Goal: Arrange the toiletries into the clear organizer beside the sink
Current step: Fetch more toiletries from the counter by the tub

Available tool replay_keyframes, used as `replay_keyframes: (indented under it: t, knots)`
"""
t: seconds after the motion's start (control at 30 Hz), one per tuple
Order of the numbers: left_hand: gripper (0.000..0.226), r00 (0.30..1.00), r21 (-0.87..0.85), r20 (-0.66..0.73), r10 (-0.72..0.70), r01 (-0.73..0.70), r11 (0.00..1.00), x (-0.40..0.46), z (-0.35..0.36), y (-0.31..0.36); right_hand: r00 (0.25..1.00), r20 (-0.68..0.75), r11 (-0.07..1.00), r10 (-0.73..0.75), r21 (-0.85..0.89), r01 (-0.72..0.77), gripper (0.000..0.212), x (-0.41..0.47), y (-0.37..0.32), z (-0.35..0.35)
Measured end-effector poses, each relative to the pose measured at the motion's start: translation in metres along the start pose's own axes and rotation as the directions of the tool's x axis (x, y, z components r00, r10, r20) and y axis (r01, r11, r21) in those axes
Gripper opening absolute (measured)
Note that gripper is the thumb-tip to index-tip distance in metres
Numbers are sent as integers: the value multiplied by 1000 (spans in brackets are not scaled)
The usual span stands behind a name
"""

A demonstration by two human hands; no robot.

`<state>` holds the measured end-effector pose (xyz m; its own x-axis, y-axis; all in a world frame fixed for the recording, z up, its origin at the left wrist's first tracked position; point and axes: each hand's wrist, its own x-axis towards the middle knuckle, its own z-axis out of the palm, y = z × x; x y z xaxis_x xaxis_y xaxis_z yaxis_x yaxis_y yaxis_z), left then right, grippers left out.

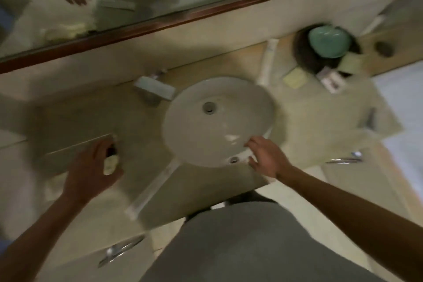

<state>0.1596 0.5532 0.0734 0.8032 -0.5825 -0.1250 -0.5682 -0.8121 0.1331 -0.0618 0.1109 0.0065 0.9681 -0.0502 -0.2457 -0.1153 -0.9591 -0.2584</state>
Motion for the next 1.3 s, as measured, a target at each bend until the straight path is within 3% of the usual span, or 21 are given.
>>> replay_keyframes:
  t: [0.1,0.2,0.27,0.37,0.43,0.5,0.57,0.67,0.8,0.93,1.07,1.17,1.3]
  knots:
    - [70,993,-42,-94,66,-70,997,26,2,93,997,-15,986,75,-147,-76,42,-9,67,-28]
    - [67,993,-121,-62,101,-108,987,39,14,162,946,-74,935,315,-146,-323,38,-23,159,-58]
    - [64,990,-145,-31,136,-139,980,45,26,192,847,-132,835,515,-148,-531,41,-42,222,-75]
    - [61,980,-164,26,196,-189,968,49,41,226,669,-73,667,739,-57,-743,60,-72,297,-91]
    - [59,970,-183,66,235,-219,958,49,51,247,516,19,510,856,133,-850,68,-87,333,-90]
    - [57,962,-204,98,256,-232,951,52,59,266,420,151,355,895,330,-875,71,-93,351,-80]
    - [57,955,-195,135,265,-237,952,57,65,286,428,207,318,880,414,-853,73,-92,342,-68]
    - [52,940,-203,175,293,-256,945,70,77,316,458,117,331,881,541,-773,69,-81,286,-49]
    - [58,894,-201,273,355,-308,930,93,89,361,620,104,466,777,568,-679,68,-61,205,-11]
    - [59,868,-168,355,347,-306,937,114,106,395,632,100,452,768,615,-647,42,-56,174,-18]
    - [62,901,-195,355,249,-190,962,130,126,435,692,-52,655,720,380,-653,32,-69,191,-21]
    - [71,924,-282,363,123,-17,959,139,131,472,745,-104,748,658,197,-634,26,-73,207,-26]
    - [56,938,-365,334,88,42,930,137,140,512,828,-52,823,558,-95,-560,29,-77,217,-26]
